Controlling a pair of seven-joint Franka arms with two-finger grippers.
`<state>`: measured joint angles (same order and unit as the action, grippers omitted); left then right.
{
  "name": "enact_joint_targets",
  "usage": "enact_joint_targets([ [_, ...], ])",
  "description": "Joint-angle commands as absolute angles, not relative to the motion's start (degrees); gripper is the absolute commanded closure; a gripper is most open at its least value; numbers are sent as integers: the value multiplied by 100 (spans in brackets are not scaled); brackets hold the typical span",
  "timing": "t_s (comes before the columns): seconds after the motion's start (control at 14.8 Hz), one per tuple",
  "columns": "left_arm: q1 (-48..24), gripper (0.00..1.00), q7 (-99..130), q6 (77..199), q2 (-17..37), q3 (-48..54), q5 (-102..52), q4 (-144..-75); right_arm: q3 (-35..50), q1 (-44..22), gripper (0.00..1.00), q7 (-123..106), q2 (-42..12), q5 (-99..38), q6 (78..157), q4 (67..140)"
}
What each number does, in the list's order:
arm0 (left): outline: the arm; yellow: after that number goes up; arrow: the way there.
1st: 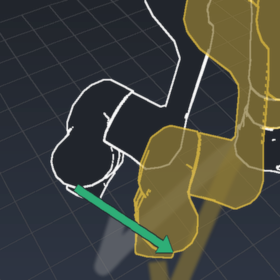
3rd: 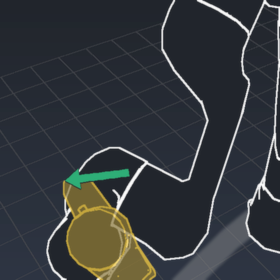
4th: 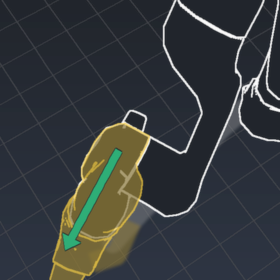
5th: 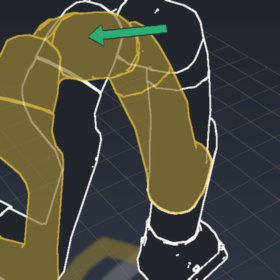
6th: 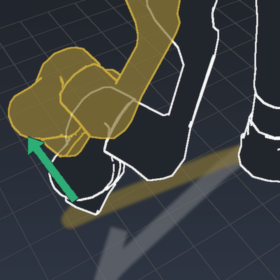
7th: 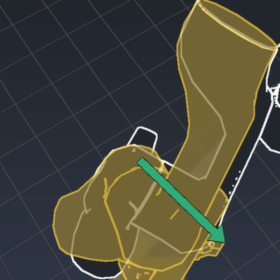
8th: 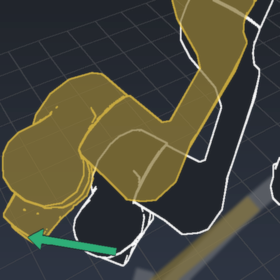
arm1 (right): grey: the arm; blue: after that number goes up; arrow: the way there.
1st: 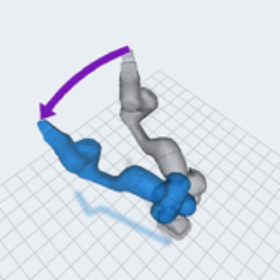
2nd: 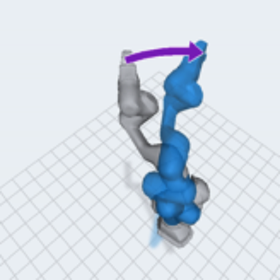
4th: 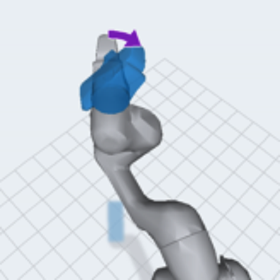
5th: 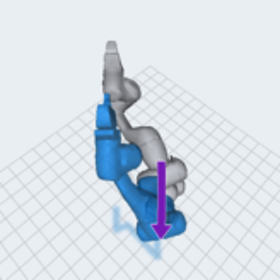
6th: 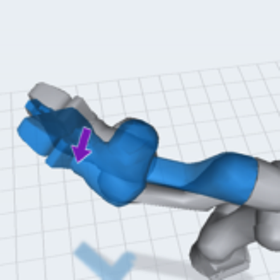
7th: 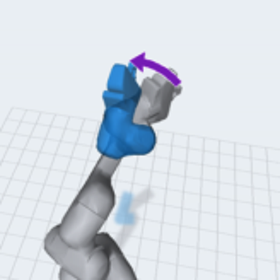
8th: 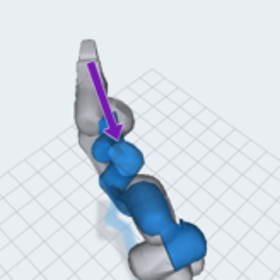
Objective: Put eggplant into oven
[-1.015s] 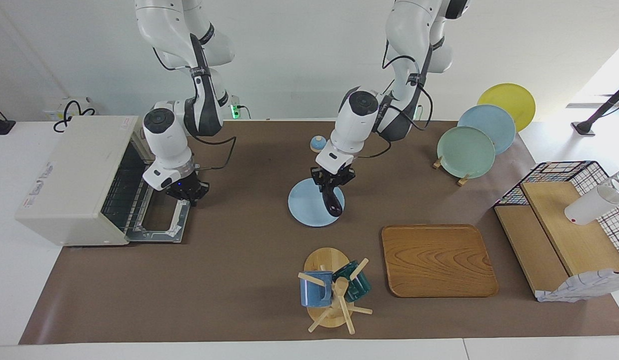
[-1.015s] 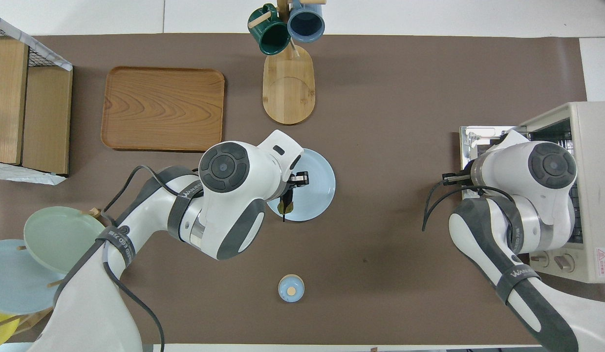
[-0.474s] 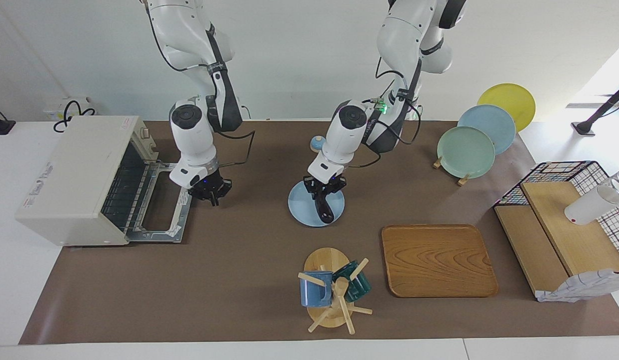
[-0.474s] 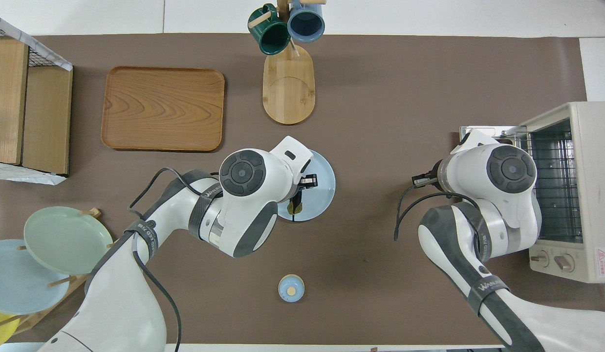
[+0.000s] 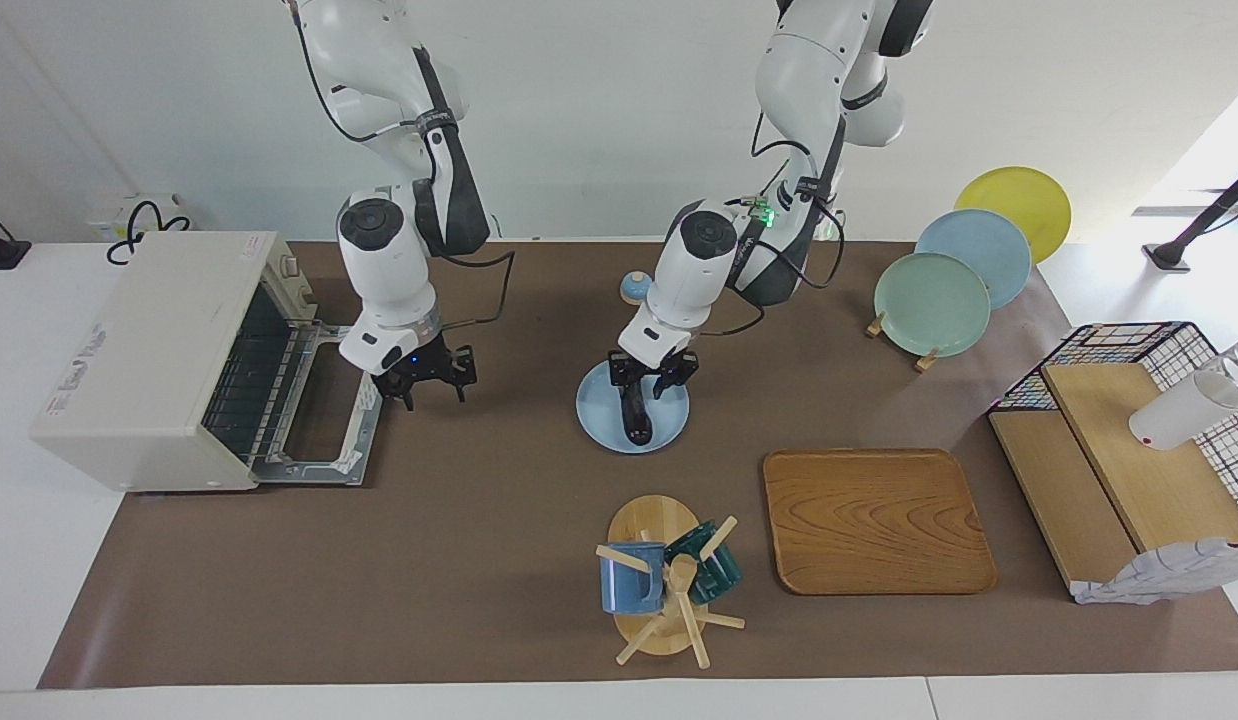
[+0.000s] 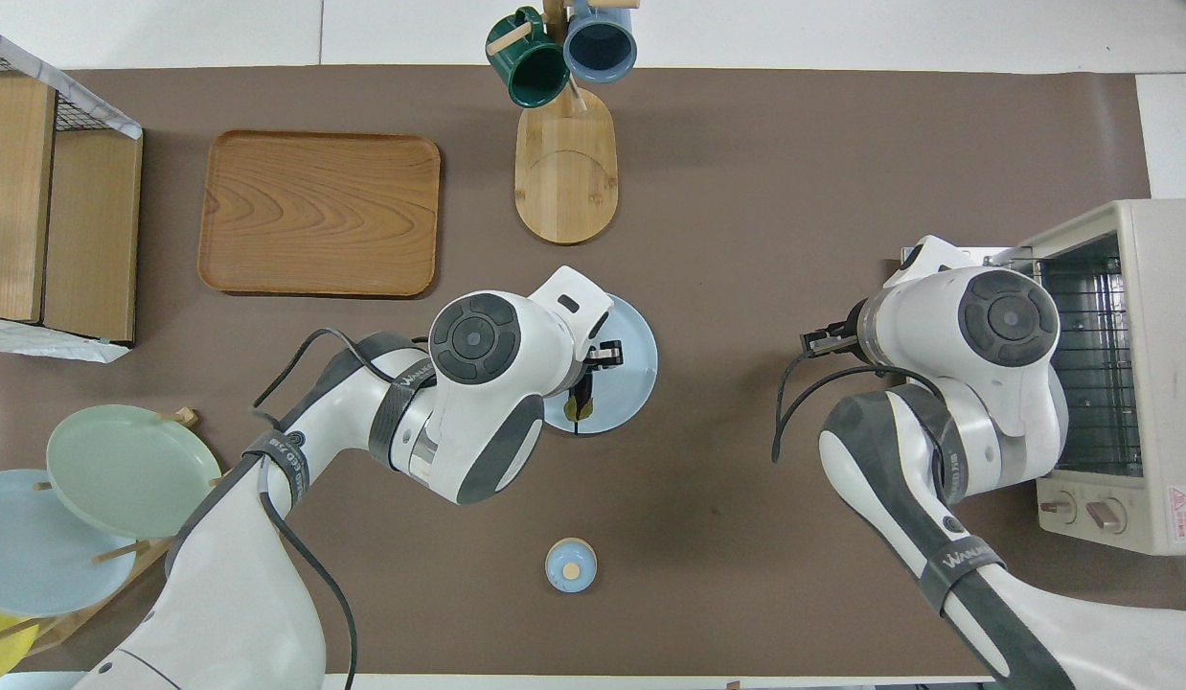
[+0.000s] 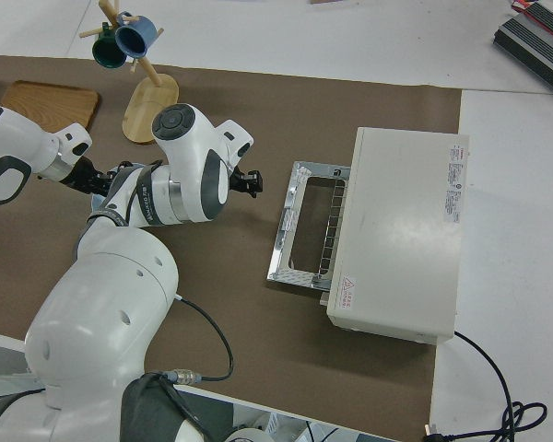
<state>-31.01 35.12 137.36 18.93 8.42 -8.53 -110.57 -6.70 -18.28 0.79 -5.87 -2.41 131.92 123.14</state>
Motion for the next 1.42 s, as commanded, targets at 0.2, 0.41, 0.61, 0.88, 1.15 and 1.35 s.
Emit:
enact_joint_targets([
  [0.2,-2270,0,2928,12282,1310,773,-949,-10601,-624,-2073,0,341,-852,-624,12377,11402],
  [0.41,-1392,0,2060,10964,1274,756,-862,-9732,-633,-2905,0,1595,-1089,-589,12059,10708],
  [0.61,-643,0,1407,10530,1161,756,-459,-9422,-633,-3688,0,2388,-1728,-492,11779,9778],
  [0.88,-352,0,1134,10345,801,756,17,-9474,-624,-4349,0,3418,-3092,-71,11408,8123],
  [1.15,-299,0,950,10099,335,756,26,-9755,-615,-4745,0,3419,-3234,-35,12137,8393],
  [1.35,-290,0,774,10090,62,756,18,-10028,-615,-4834,0,3401,-3313,123,12707,8814],
])
